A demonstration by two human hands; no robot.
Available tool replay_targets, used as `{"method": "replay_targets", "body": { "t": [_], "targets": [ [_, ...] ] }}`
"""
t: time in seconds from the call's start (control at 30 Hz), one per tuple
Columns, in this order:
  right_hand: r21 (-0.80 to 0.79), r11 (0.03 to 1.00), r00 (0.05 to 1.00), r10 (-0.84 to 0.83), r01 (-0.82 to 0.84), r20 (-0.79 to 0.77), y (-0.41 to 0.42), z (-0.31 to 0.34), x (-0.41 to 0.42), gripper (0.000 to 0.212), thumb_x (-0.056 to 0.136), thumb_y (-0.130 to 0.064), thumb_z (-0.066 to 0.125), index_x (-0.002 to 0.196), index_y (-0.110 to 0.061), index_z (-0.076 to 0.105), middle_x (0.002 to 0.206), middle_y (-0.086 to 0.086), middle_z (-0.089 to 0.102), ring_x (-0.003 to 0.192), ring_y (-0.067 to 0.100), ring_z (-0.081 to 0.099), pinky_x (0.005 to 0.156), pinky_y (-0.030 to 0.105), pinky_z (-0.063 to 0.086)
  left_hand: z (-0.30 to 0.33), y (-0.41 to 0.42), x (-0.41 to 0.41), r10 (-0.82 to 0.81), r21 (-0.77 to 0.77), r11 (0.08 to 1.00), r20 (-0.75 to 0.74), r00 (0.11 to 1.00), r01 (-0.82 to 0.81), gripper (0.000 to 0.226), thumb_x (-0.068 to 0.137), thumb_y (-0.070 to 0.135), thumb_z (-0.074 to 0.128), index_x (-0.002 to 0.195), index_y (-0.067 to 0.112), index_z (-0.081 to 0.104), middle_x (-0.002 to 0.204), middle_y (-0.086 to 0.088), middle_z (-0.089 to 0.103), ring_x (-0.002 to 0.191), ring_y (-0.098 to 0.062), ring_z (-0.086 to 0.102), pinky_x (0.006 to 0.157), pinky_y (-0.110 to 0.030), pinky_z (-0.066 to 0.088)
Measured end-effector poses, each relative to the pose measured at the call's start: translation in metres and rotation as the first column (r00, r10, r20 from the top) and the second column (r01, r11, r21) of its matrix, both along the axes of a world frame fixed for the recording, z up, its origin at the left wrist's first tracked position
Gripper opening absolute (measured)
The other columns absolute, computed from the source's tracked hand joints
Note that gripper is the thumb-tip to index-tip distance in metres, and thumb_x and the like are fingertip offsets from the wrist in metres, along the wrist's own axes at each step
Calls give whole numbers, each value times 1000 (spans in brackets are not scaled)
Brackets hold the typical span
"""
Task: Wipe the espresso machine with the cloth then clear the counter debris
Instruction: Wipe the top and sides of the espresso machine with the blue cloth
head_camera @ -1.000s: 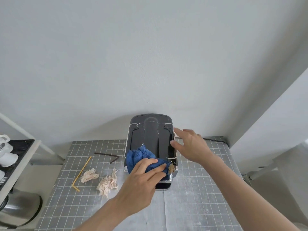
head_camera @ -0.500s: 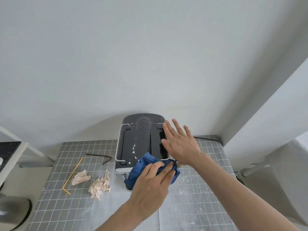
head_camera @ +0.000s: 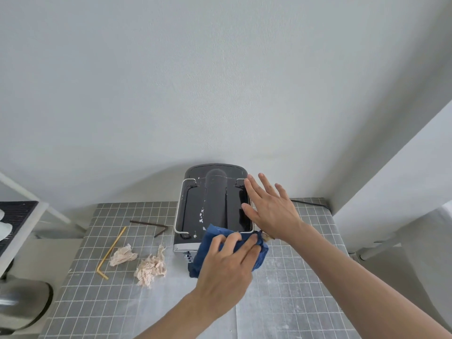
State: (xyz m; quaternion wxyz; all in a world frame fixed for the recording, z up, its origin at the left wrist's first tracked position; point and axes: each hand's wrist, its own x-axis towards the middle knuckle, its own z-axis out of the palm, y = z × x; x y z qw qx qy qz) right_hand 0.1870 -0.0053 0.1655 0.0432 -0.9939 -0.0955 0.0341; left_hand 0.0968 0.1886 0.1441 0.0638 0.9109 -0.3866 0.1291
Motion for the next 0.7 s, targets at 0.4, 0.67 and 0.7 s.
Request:
{"method": "replay_targets", "body": {
  "t": [0.4, 0.67, 0.7],
  "targets": [
    [35, 999, 1000, -4, 5, -26, -2, -2, 1, 65, 105, -48, 20, 163, -22, 4, 172, -9, 0, 158, 17, -10, 126, 55, 14, 9, 36, 1, -15, 2, 1000, 36, 999, 14, 39, 96, 12, 46, 130, 14, 64, 134, 3, 65, 115, -25, 59, 92, -38, 50],
    [71, 997, 999, -10, 12, -31, 1, -3, -2, 63, 107, -44, 19, 163, -21, 3, 172, -7, -2, 158, 18, -11, 126, 55, 14, 16, 60, 18, 36, 55, 998, 41, 998, -38, 43, 92, 13, 56, 134, 14, 63, 144, 0, 59, 122, -28, 57, 94, -42, 51],
    [78, 997, 1000, -11, 14, -29, 1, -3, -3, 63, 107, -45, 19, 163, -21, 3, 172, -7, -2, 158, 18, -10, 126, 55, 15, 17, 55, 22, 41, 74, 996, 24, 999, -43, 46, 87, 13, 64, 133, 14, 63, 144, 0, 59, 122, -29, 57, 92, -43, 52]
  ]
}}
